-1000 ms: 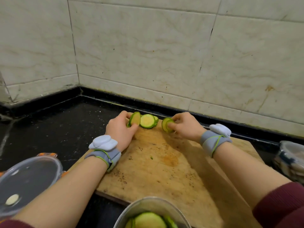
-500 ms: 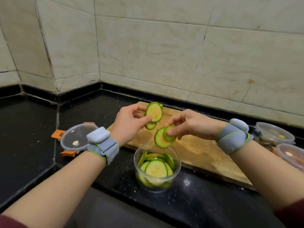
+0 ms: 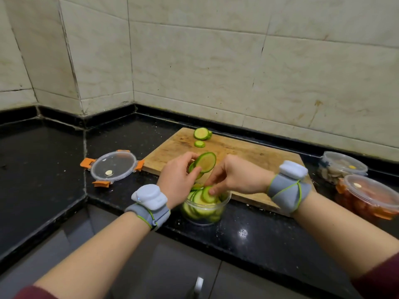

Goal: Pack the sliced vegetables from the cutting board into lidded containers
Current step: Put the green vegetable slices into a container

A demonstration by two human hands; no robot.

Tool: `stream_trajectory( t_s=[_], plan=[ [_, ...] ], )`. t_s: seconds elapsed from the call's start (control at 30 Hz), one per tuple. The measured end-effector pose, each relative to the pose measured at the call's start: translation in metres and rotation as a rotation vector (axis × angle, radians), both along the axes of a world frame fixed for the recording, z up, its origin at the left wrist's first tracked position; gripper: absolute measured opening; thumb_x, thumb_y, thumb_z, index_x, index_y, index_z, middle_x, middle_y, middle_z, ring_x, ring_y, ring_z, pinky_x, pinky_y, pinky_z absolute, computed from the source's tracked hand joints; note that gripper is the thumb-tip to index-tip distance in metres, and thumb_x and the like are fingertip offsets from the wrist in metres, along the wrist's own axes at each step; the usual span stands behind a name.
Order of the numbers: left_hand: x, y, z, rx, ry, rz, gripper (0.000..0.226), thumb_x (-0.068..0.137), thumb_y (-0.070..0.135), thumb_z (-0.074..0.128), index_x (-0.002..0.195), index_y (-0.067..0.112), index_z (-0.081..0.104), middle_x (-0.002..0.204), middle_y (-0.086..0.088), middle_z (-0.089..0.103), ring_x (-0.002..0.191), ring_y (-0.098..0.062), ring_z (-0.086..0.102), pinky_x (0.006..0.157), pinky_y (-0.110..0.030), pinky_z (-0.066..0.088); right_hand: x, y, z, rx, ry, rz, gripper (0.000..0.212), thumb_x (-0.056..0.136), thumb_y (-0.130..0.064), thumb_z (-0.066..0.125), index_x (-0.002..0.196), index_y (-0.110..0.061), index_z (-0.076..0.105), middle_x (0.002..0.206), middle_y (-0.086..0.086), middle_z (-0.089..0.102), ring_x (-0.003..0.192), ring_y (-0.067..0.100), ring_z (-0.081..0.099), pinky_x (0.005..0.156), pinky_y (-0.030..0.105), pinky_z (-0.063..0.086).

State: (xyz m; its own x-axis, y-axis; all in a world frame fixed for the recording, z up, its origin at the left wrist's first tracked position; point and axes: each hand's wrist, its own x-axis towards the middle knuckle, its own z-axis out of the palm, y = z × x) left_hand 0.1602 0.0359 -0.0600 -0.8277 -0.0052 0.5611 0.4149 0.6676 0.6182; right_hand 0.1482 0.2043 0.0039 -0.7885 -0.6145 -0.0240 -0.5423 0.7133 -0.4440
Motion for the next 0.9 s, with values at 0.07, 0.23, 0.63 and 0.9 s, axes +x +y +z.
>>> stream_trajectory(
  t_s=[0.07,0.23,0.63,0.9],
  plan=[
    [0.0,0.0,0.001,-0.089,0.015,0.006,0.024,0.09,0.022,0.061,0.113,0.016,0.06,0.098,0.0,0.066,0.086,-0.021,0.06,0.076,-0.037,0.049,-0.005,0.008,0.013,-0.045,-0.022,-0.058,0.016,0.074,-0.014,0.08,0.089,-0.011,0.077,0.068,-0.005,0.066,0.058,0.002,0.055,0.057,0.019,0.048],
    [0.001,0.001,0.002,-0.162,0.015,-0.006,0.023,0.091,0.024,0.059,0.112,0.015,0.059,0.102,-0.001,0.065,0.091,-0.021,0.058,0.078,-0.036,0.047,-0.004,0.006,0.016,0.123,0.08,-0.158,0.012,0.069,-0.016,0.08,0.077,-0.012,0.072,0.064,-0.002,0.065,0.054,0.006,0.055,0.054,0.022,0.046],
    [0.005,-0.002,0.001,-0.091,0.116,-0.029,0.022,0.08,0.02,0.073,0.102,0.016,0.068,0.088,-0.002,0.068,0.078,-0.02,0.061,0.071,-0.036,0.051,-0.011,0.016,0.006,-0.162,0.163,-0.304,0.028,0.07,-0.021,0.081,0.094,-0.017,0.068,0.082,-0.002,0.065,0.071,0.016,0.059,0.07,0.029,0.05],
    [0.016,-0.015,0.018,-0.008,0.026,-0.081,0.026,0.077,0.013,0.076,0.101,0.021,0.071,0.084,0.007,0.066,0.076,0.0,0.058,0.074,-0.018,0.048,-0.003,0.01,0.006,-0.209,0.149,-0.266,0.008,0.075,-0.018,0.076,0.078,-0.015,0.069,0.063,-0.002,0.066,0.056,0.006,0.057,0.062,0.024,0.048]
  ],
)
